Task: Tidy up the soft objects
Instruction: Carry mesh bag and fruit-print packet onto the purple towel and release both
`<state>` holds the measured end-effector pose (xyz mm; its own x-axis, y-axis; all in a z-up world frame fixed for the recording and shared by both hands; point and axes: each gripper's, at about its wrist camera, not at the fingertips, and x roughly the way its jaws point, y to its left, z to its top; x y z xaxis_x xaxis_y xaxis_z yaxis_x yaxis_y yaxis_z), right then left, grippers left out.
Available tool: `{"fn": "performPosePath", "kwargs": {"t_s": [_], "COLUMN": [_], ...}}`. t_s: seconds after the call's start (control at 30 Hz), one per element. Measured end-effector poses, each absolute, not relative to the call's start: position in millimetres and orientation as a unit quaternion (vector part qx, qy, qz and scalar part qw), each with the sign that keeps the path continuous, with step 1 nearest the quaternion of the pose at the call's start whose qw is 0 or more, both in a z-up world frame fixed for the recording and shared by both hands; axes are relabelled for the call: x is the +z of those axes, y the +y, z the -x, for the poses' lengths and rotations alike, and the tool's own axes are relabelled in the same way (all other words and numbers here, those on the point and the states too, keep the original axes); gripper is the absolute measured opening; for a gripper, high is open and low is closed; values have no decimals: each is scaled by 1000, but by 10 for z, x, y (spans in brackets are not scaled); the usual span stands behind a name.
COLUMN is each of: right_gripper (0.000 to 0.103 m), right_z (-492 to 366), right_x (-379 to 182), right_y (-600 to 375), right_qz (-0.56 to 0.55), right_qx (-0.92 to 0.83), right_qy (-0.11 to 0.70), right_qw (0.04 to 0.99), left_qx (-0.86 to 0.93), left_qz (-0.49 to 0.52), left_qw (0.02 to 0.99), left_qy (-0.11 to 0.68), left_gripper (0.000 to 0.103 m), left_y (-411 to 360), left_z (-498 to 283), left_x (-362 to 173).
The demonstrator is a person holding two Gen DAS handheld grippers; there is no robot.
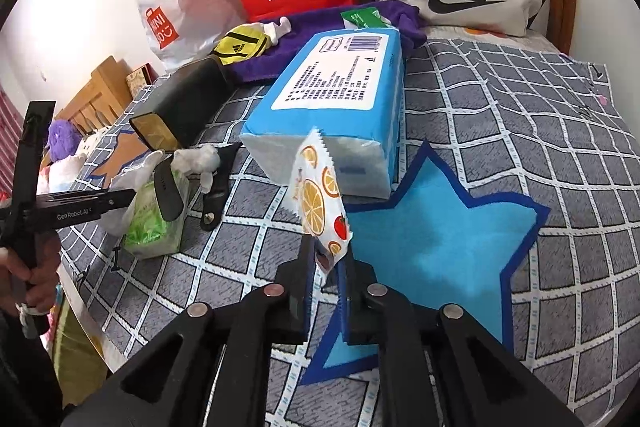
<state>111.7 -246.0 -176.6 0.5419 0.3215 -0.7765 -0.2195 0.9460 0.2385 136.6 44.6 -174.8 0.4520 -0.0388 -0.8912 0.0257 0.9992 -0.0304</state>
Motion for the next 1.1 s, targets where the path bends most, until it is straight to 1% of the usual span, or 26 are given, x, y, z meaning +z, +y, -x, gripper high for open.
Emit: {"fn": "performPosePath", "kwargs": {"t_s": [0.07, 0.1, 0.13, 0.17, 0.23, 0.57, 1.1], "right_gripper": [13, 13, 9, 7, 5, 4, 4], "right_z": [-1142, -1147, -1149, -1143, -1115, -1072, -1195], "right_x": [-1761, -1750, -1739, -1719, -1667, -1360, -1022], "right_y": [-2439, -2423, -2407, -2384, -2349, -2342, -2239], "right_qz": [-52, -50, -46, -41, -31, -32, -19], "right_qx": [154, 155, 156, 159, 162, 183, 187], "right_qy": [452, 448, 446, 443, 434, 413, 405], "right_qw": [877, 879, 880, 882, 885, 892, 895], "left_qx": [-13, -14, -20, -29, -36, -69, -89], "left_qz": [-1, -3, -4, -5, -12, 66, 78], "left_qw": [857, 859, 862, 863, 864, 876, 892], "left_qy": [516, 511, 507, 505, 501, 473, 436], "left_gripper": [27, 24, 9, 6, 4, 4, 3], "left_y": [427, 419, 418, 417, 412, 595, 563], "left_z": [-1375, -1380, -1380, -1382, -1389, -1301, -1301], "left_x": [-1769, -1772, -1772, -1770, -1748, -1362, -893]}}
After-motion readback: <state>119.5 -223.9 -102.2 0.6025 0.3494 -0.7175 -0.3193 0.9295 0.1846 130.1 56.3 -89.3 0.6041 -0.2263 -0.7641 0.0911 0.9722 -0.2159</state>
